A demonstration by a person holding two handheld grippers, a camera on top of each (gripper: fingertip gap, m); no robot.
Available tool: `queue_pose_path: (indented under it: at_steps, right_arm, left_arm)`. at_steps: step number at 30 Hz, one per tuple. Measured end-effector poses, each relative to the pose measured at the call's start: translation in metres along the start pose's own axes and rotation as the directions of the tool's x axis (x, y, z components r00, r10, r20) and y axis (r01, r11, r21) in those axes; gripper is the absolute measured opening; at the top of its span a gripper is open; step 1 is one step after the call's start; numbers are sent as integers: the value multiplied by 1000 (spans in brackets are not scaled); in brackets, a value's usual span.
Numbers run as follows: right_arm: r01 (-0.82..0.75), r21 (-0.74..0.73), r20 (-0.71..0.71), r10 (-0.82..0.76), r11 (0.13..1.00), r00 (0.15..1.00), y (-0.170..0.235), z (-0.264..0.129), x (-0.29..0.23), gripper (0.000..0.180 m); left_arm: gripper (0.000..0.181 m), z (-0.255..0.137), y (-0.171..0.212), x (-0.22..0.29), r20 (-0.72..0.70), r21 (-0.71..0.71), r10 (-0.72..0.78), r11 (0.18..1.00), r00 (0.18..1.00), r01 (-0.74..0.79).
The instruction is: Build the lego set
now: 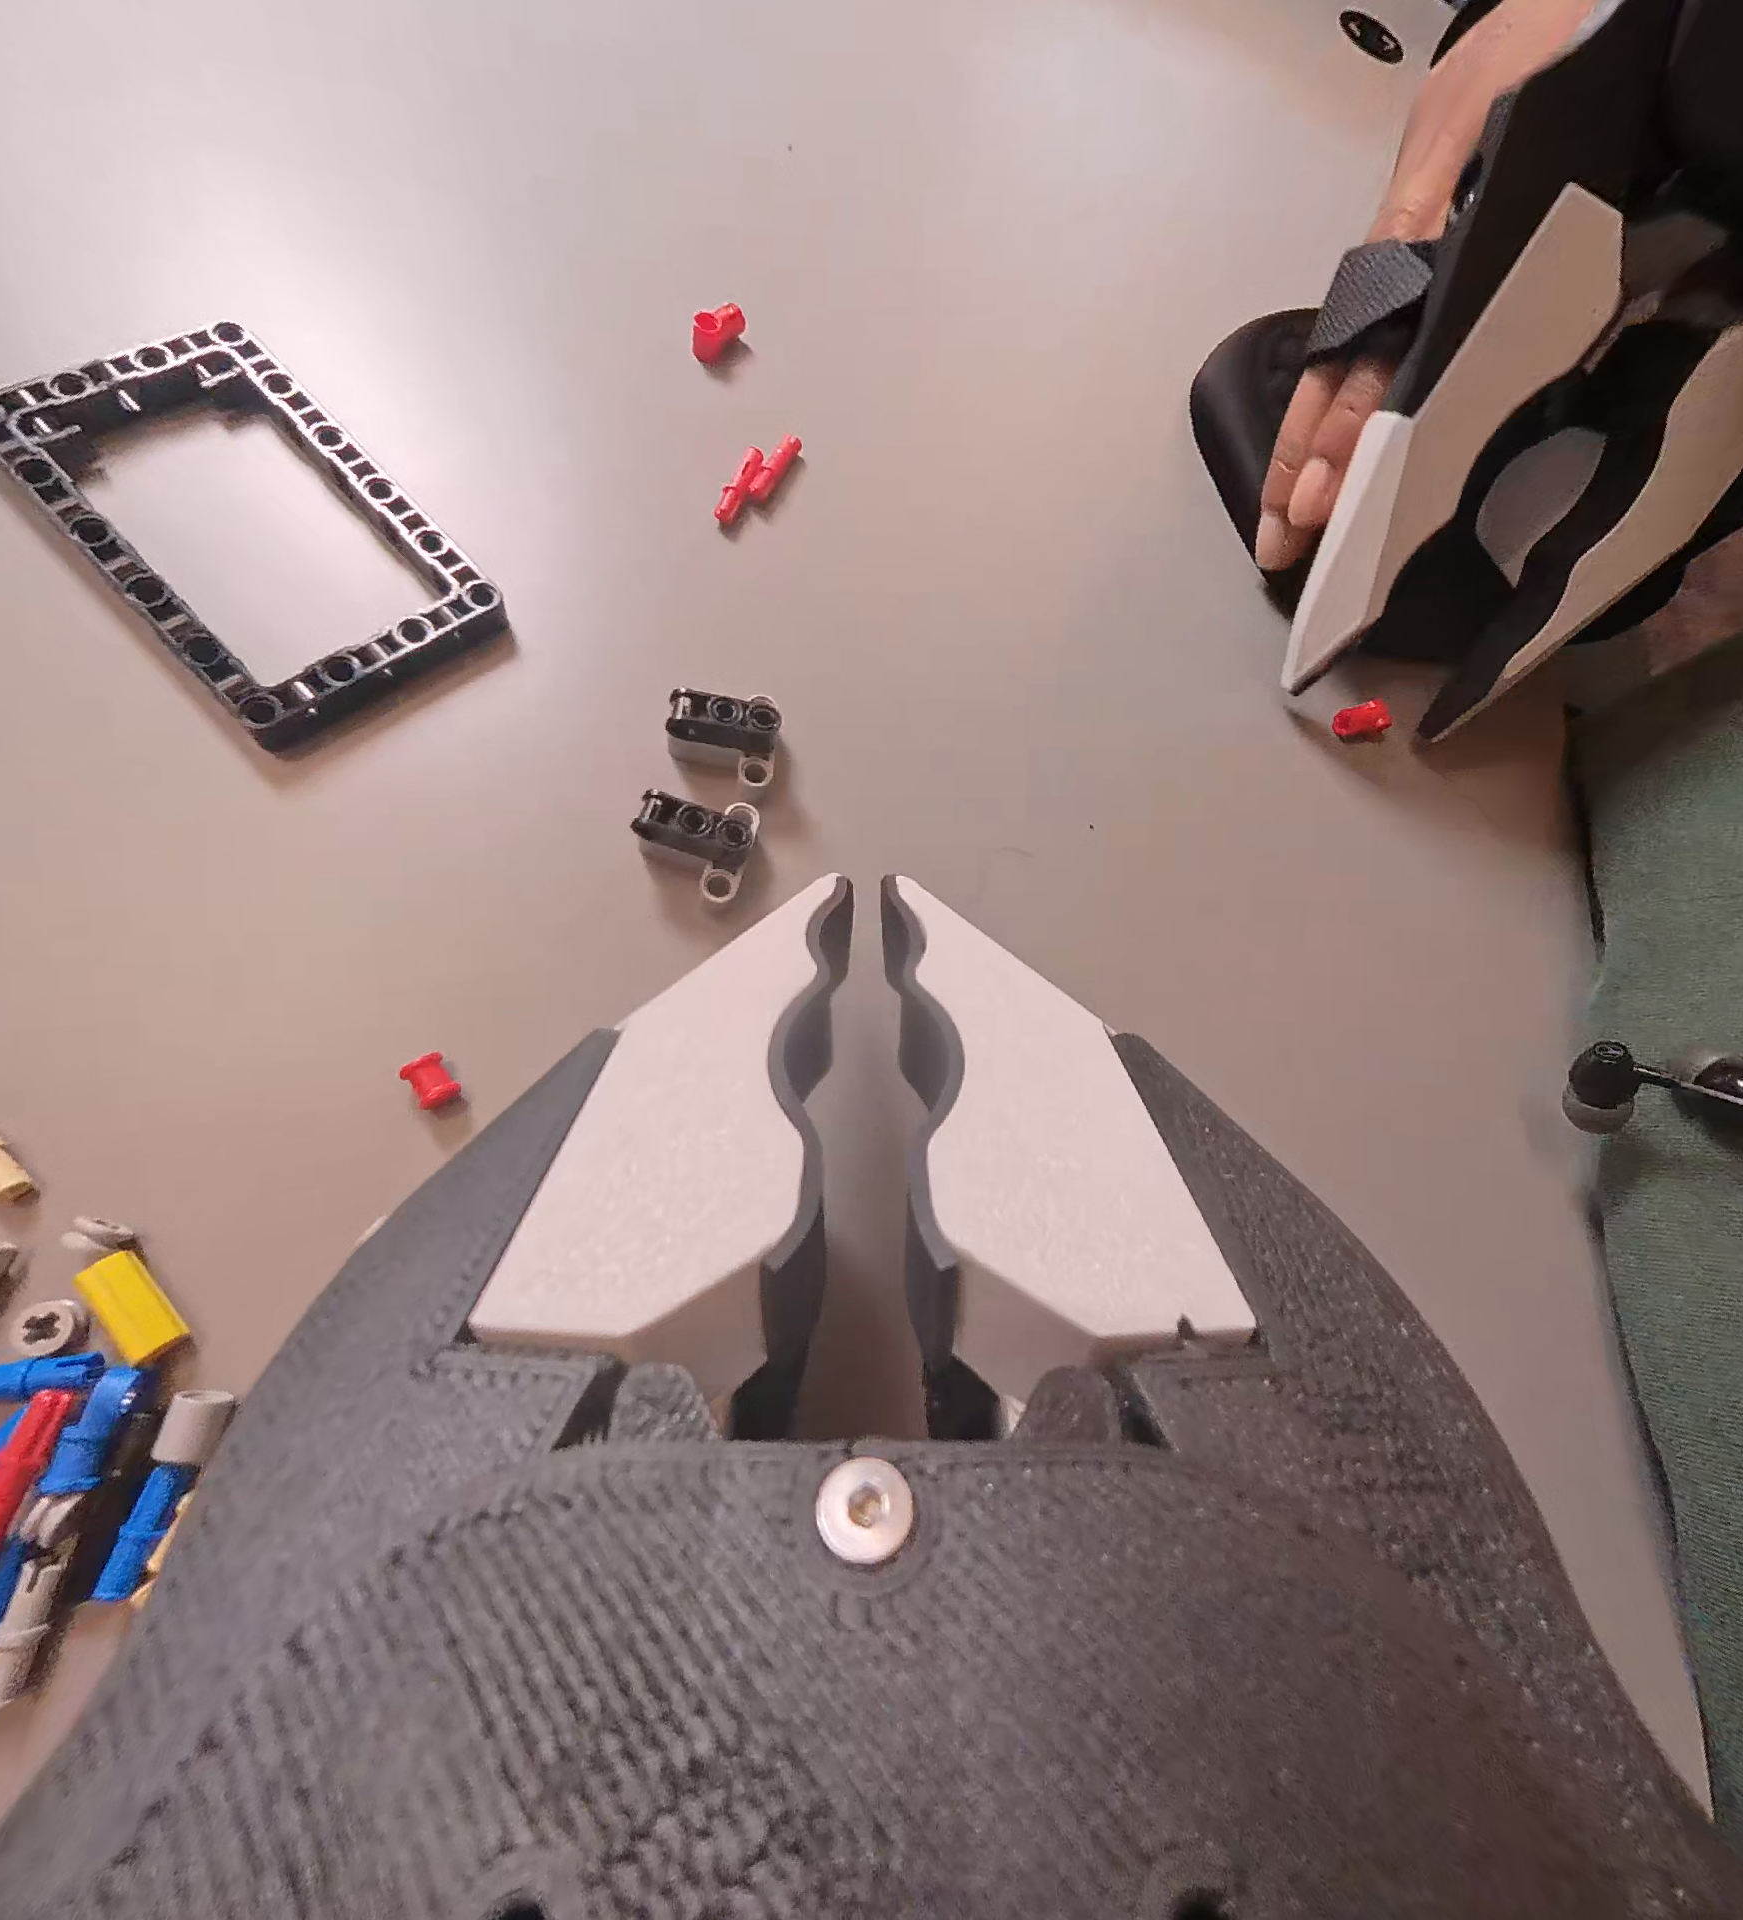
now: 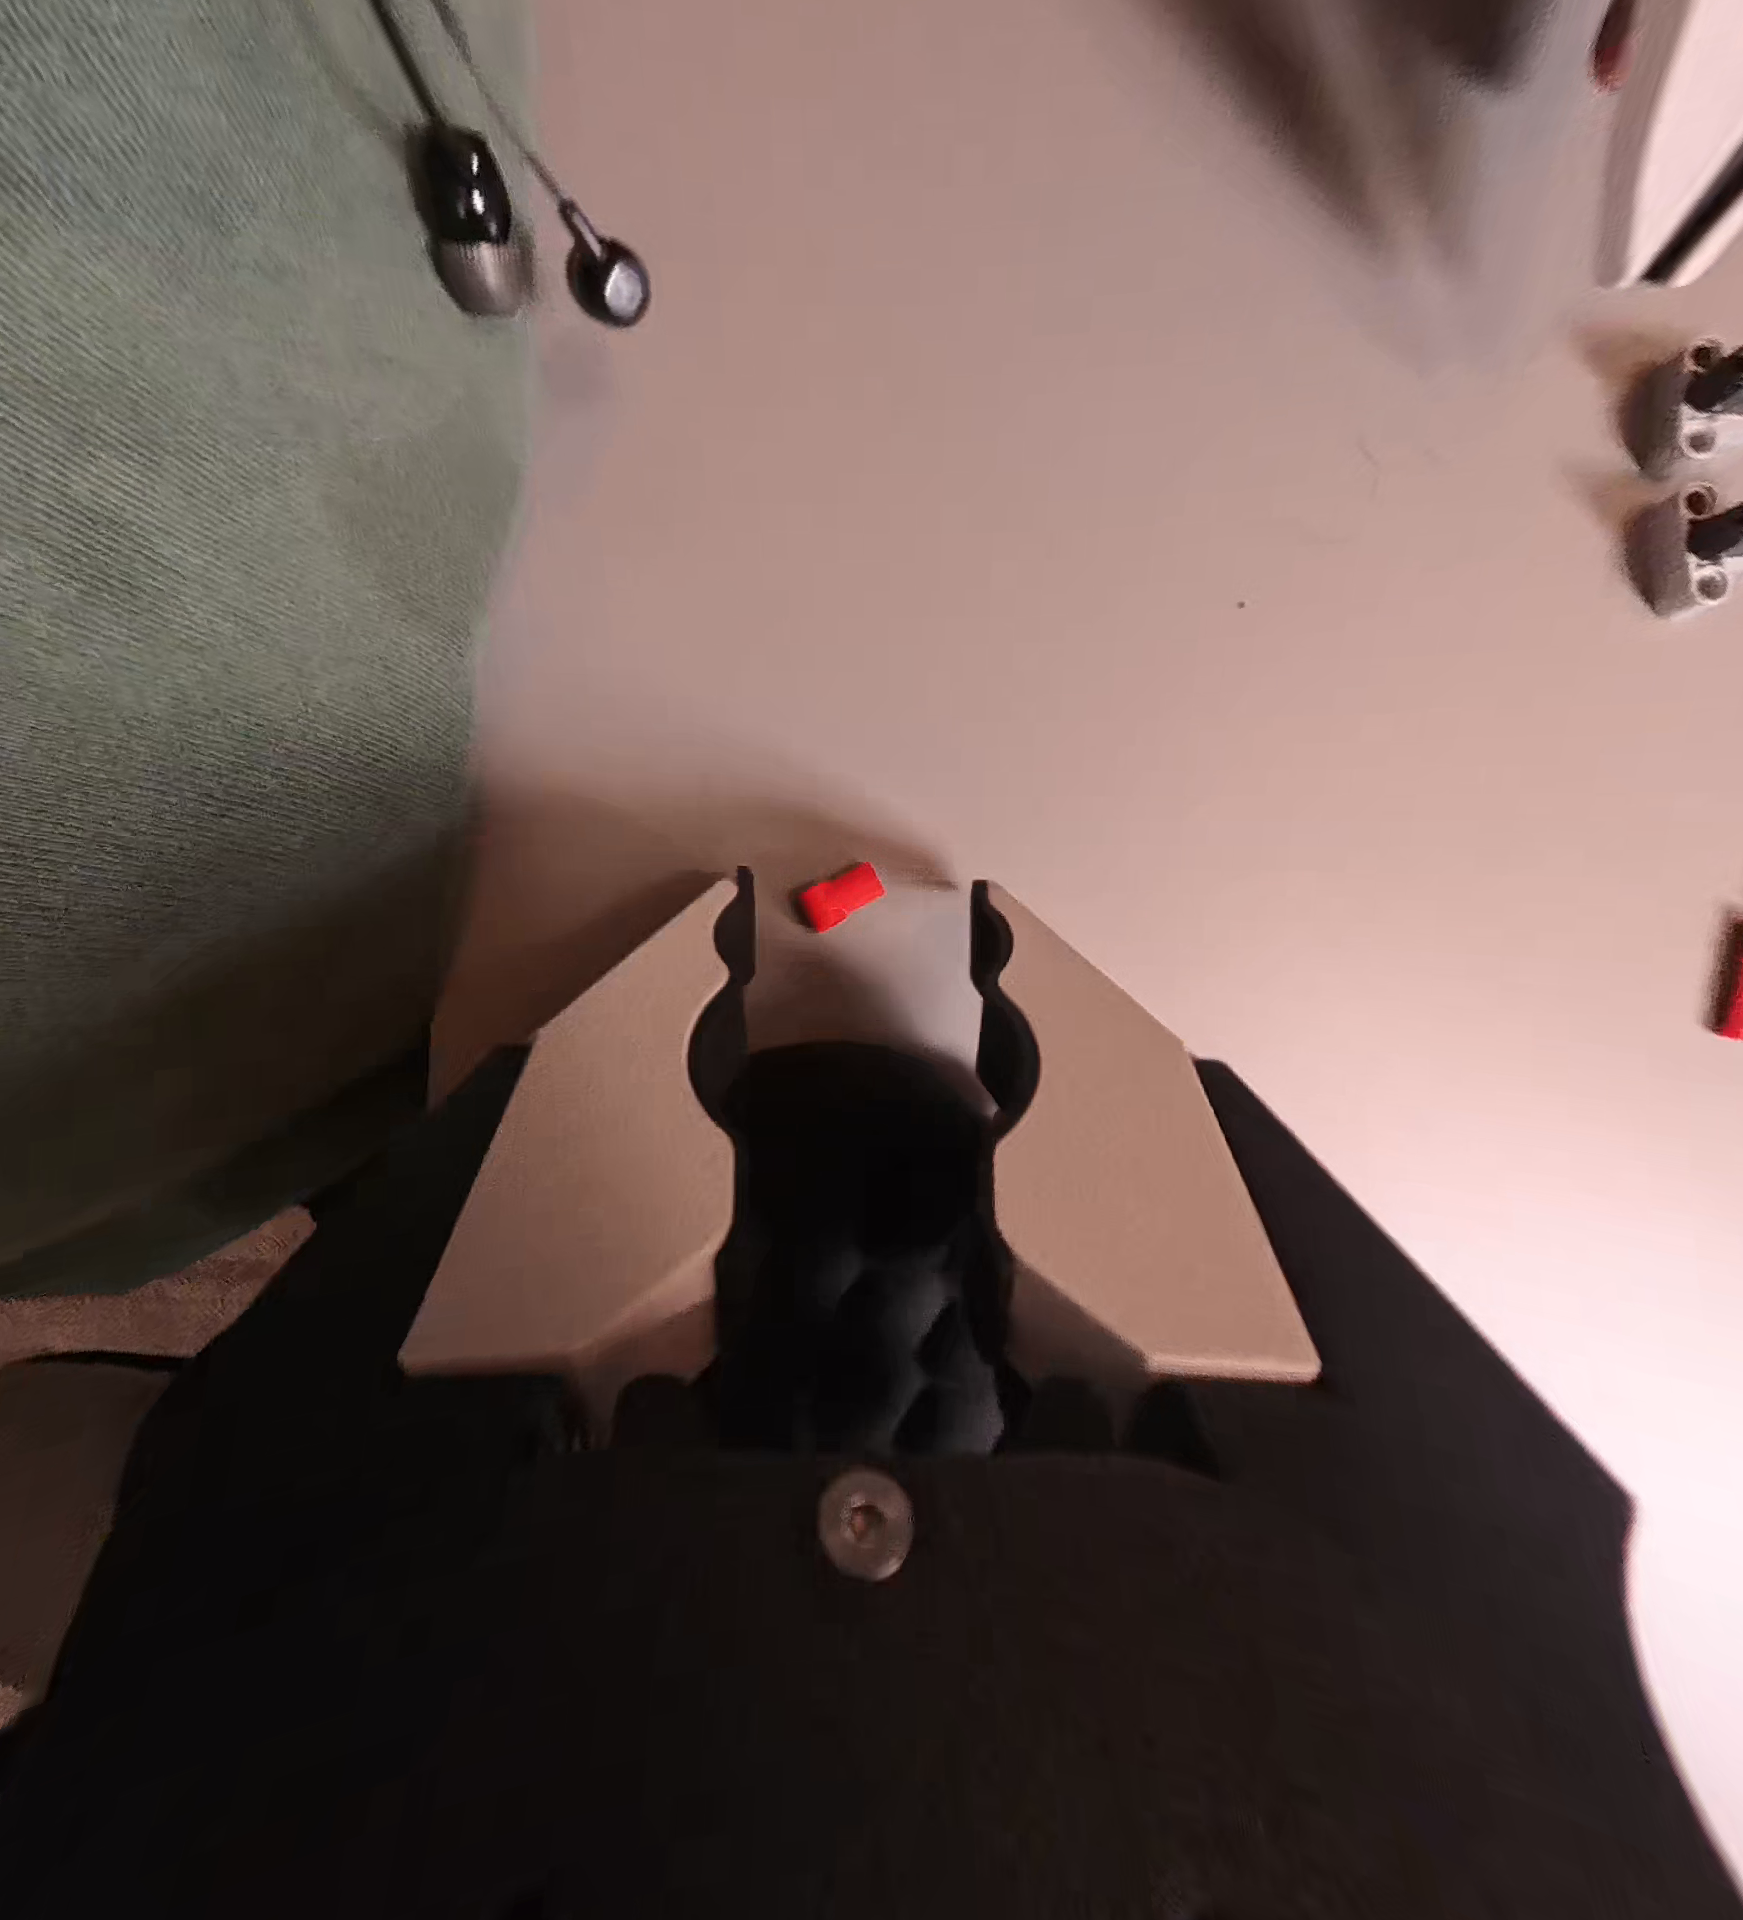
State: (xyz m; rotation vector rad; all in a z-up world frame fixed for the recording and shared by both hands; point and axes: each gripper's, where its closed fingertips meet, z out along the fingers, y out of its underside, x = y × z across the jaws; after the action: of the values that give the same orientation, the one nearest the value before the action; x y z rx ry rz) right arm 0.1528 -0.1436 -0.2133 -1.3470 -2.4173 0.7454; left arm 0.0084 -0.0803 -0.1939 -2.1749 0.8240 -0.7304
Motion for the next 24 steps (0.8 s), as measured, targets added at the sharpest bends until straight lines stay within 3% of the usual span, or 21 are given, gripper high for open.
queue_pose_path:
  at_steps: [4,8,11,14,20,24]
  right_arm:
    - [26,-4,7,-26,1000,1000,1,5,4,15]
    - [-5,53,-10,6,999,1000,-2,0,26,15]
    - [-81,62,-214,92,995,972,2,-9,92,15]
    - [-177,9,-323,170,984,931,12,-12,140,15]
    - [-243,-17,-318,225,970,921,18,-10,155,15]
    - [-245,74,-320,256,967,912,11,-18,156,23]
  left_arm:
    - [4,0,2,-2,-3,0,-8,1000,1000,8]
    - [4,-2,2,-5,12,10,6,1000,1000,-6]
    - [4,-4,-1,-11,40,34,4,999,999,-5]
    - [6,-6,-1,-21,107,41,28,999,994,-33]
    - [28,-7,2,-32,188,20,81,996,979,-86]
    - [33,4,8,-29,171,-14,85,996,982,-84]
